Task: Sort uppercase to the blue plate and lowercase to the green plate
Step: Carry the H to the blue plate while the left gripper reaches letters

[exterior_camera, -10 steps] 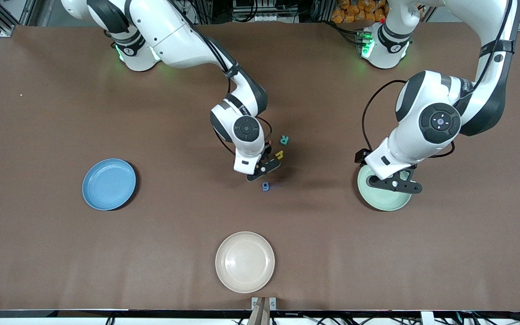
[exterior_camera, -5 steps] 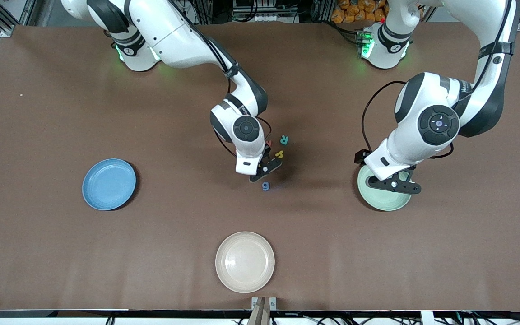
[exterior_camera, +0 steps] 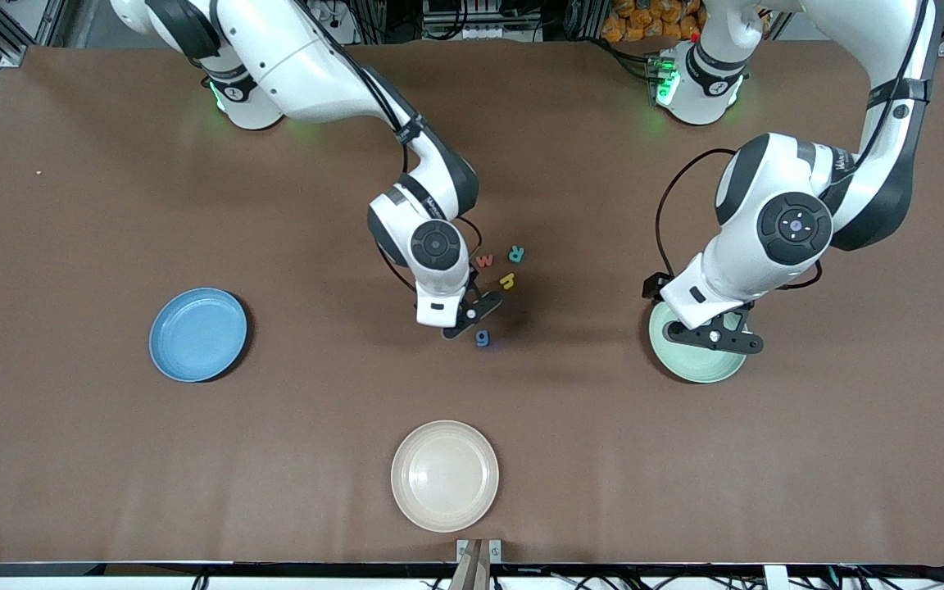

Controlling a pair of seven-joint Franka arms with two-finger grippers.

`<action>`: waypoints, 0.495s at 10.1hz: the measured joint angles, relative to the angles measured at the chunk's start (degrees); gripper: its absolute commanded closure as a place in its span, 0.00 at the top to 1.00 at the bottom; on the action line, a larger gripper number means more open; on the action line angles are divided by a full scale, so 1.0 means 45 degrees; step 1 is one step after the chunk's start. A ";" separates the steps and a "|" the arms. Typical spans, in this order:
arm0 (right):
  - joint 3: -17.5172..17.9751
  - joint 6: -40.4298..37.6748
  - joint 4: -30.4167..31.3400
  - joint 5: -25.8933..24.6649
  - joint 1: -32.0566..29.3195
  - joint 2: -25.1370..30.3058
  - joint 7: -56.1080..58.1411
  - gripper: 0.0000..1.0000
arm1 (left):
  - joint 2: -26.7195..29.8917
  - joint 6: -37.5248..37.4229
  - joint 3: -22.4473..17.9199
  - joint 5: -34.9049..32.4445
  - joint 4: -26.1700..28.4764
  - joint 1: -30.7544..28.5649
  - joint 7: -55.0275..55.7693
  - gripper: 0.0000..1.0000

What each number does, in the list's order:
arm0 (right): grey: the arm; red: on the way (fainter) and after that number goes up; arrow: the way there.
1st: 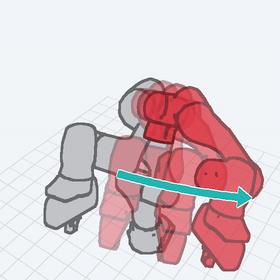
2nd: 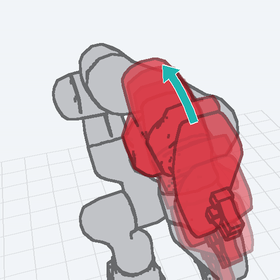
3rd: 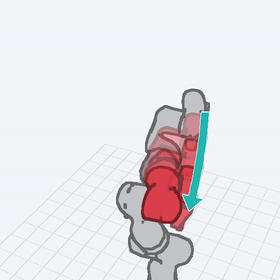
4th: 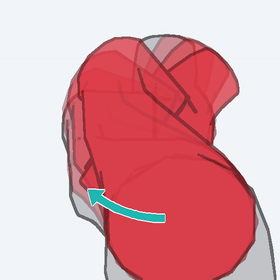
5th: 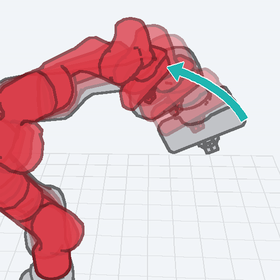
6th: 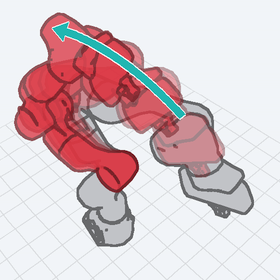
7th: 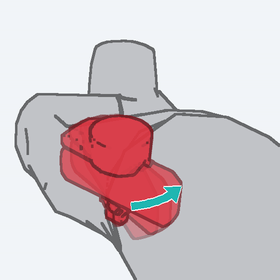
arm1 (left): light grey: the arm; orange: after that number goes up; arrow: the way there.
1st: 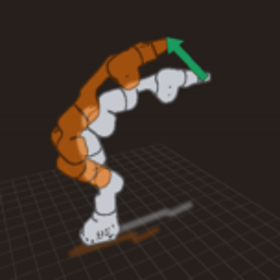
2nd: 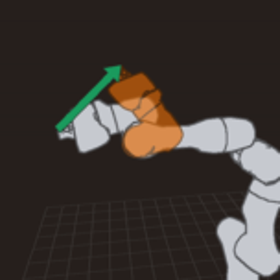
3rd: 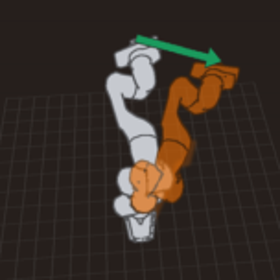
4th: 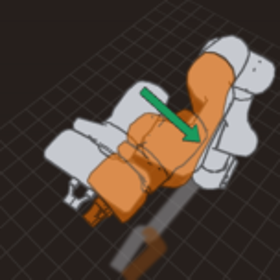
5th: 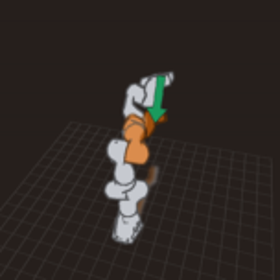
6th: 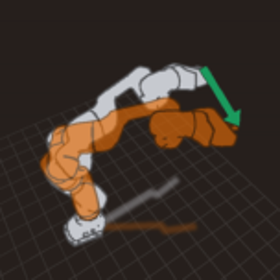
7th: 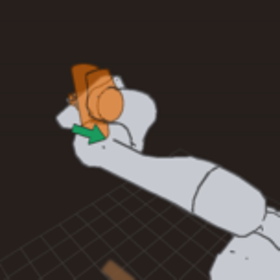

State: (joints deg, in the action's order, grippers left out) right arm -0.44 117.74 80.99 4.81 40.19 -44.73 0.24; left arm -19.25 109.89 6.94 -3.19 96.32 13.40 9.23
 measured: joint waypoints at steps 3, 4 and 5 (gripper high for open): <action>-0.0008 -0.3357 -0.0278 0.0017 -0.1262 0.1657 0.0761 0.00 | -0.0287 0.0507 0.0036 0.0000 0.0007 0.0290 0.0750 1.00; -0.0035 -0.4623 -0.0290 0.0012 -0.1714 0.2300 0.0821 0.00 | -0.0525 0.0873 0.0044 -0.0002 0.0014 0.0613 0.1263 1.00; -0.0079 -0.5849 -0.0291 -0.0001 -0.2274 0.2868 0.0856 0.00 | -0.0823 0.1245 0.0047 -0.0056 0.0015 0.1034 0.1854 1.00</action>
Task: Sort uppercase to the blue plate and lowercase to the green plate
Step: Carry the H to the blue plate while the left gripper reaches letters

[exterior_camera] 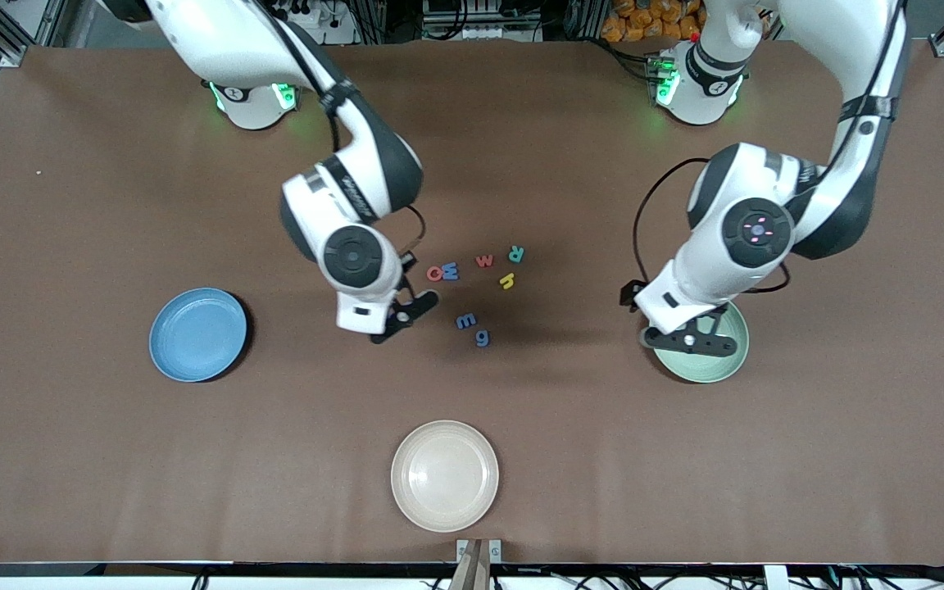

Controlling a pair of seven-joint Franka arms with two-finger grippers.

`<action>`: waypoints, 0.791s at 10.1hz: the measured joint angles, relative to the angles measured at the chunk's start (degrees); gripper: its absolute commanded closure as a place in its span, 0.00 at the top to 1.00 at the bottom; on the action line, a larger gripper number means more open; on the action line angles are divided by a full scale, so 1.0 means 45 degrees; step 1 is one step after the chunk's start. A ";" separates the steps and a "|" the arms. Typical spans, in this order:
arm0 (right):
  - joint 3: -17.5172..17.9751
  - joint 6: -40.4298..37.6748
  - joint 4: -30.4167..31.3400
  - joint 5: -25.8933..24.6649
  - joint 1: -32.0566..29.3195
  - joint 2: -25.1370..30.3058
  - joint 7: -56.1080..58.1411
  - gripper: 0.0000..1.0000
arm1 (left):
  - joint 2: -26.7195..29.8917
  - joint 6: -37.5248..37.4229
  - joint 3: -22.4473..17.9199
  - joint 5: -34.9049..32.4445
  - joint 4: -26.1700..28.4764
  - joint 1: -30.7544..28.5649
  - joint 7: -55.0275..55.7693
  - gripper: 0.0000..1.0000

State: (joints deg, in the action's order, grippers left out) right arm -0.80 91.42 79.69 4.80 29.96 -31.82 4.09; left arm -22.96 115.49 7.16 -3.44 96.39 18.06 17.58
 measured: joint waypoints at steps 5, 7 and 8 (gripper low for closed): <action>-0.0149 -0.2206 0.0430 -0.1332 -0.4034 0.0639 0.0806 0.00 | -0.1299 0.0689 0.0043 -0.0518 -0.0109 0.1839 0.1480 1.00; -0.0157 -0.1461 0.0933 -0.1455 -0.5345 0.0144 0.0991 0.00 | -0.1753 0.0924 0.0064 -0.0516 -0.0132 0.2753 0.2103 1.00; -0.0154 -0.1039 0.1038 -0.1472 -0.5820 -0.0230 0.1039 0.00 | -0.2032 0.1279 0.0071 -0.0516 -0.0131 0.3183 0.2556 1.00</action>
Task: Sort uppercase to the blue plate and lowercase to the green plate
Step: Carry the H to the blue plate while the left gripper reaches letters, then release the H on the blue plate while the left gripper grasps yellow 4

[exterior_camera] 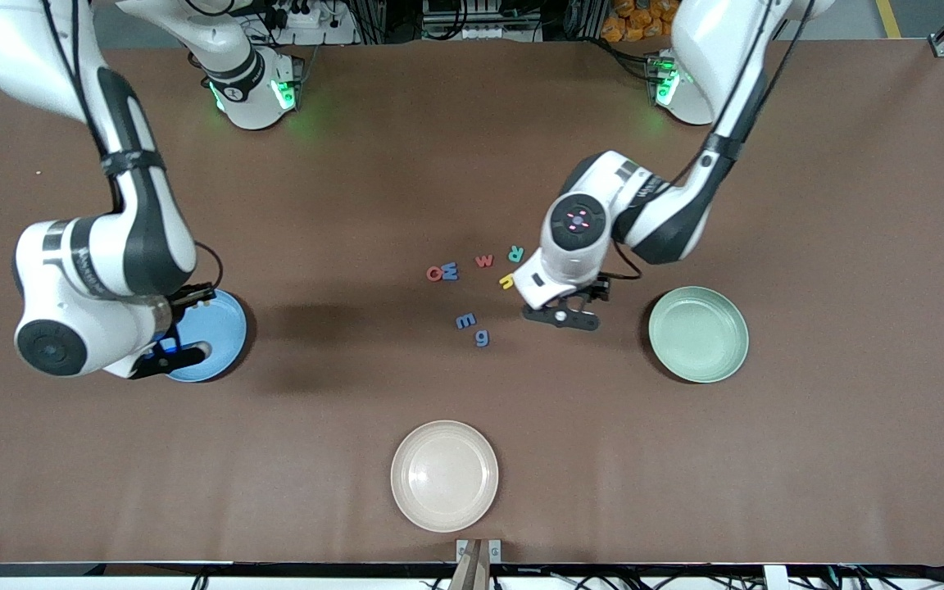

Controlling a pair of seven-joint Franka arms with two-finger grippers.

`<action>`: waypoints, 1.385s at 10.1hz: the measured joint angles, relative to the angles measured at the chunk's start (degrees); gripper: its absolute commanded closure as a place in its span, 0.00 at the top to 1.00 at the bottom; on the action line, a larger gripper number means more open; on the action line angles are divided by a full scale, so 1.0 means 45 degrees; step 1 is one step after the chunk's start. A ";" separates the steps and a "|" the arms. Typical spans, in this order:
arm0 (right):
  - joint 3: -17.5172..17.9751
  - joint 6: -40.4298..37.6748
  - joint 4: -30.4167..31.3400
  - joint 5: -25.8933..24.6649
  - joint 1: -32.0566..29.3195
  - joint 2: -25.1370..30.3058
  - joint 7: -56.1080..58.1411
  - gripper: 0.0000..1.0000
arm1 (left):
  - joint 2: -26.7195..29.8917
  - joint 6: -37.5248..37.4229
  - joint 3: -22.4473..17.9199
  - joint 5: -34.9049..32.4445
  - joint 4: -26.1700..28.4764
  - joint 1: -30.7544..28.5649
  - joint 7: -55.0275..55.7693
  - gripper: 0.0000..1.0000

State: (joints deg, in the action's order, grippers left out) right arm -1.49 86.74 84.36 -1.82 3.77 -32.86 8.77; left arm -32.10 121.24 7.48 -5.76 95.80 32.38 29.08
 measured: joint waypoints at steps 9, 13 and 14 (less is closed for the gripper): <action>0.0148 0.1195 -0.0298 -0.0089 -0.1112 -0.1346 0.0399 1.00 | -0.2060 0.2716 -0.0119 -0.0001 0.0000 0.1208 0.2296 1.00; 0.0146 0.0175 -0.1670 -0.0179 -0.1019 0.0864 0.0398 1.00 | -0.2310 0.2719 -0.0091 -0.0001 0.0002 0.1283 0.2300 1.00; 0.0142 -0.0044 -0.1711 -0.0178 -0.1022 0.1642 0.0394 1.00 | -0.2314 0.2719 -0.0078 -0.0001 0.0000 0.1329 0.2300 1.00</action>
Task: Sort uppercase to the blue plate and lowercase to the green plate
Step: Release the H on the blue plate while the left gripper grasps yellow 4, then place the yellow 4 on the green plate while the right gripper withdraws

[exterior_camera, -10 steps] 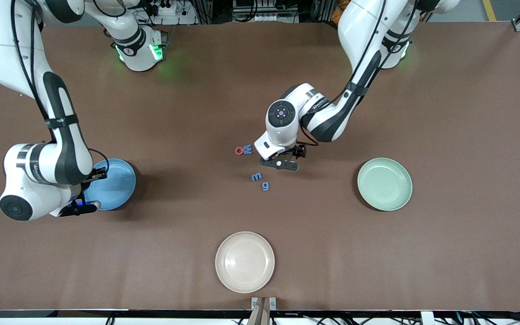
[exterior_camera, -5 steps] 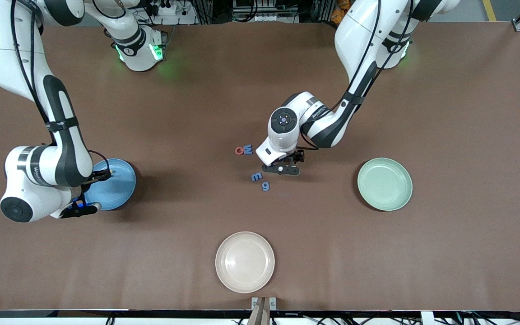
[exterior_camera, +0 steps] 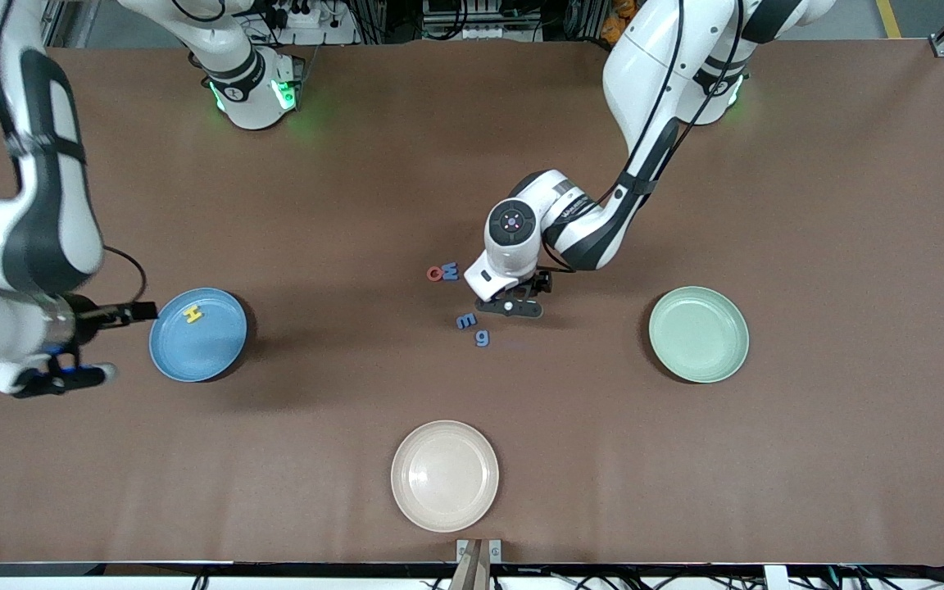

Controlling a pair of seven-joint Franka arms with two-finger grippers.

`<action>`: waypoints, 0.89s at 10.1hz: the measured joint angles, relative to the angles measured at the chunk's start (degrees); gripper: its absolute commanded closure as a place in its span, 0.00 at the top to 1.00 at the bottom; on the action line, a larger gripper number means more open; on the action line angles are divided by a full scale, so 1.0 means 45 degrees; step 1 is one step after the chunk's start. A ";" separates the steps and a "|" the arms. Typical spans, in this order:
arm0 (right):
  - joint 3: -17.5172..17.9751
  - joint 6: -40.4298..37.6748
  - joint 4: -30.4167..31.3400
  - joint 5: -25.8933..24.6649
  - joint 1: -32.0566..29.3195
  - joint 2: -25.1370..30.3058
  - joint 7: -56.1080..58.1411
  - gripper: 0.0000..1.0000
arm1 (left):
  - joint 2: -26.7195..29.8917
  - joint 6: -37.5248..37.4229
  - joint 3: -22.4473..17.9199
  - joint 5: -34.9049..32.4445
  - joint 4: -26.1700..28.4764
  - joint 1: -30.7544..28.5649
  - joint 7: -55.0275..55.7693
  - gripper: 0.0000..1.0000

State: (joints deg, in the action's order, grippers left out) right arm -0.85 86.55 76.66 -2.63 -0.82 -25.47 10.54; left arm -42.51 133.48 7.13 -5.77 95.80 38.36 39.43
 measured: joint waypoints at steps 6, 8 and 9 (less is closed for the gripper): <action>-0.0074 -0.0880 0.0304 0.0005 -0.0120 0.2634 -0.0383 1.00 | -0.0024 0.0004 0.0015 0.0000 -0.0010 0.0134 0.0023 0.00; -0.0042 -0.0221 0.1164 0.0011 -0.0116 0.3015 -0.0914 1.00 | 0.0017 -0.0013 0.0041 0.0000 -0.0091 0.0142 0.0035 0.00; -0.0042 0.0349 0.1765 0.0013 -0.0116 0.3243 -0.1002 1.00 | 0.0051 -0.0014 0.0038 0.0000 -0.0096 0.0137 0.0036 0.00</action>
State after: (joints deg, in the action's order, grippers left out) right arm -1.04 88.12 84.60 -2.57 -1.35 -10.88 6.03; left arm -42.28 133.42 7.30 -5.77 95.37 38.98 39.59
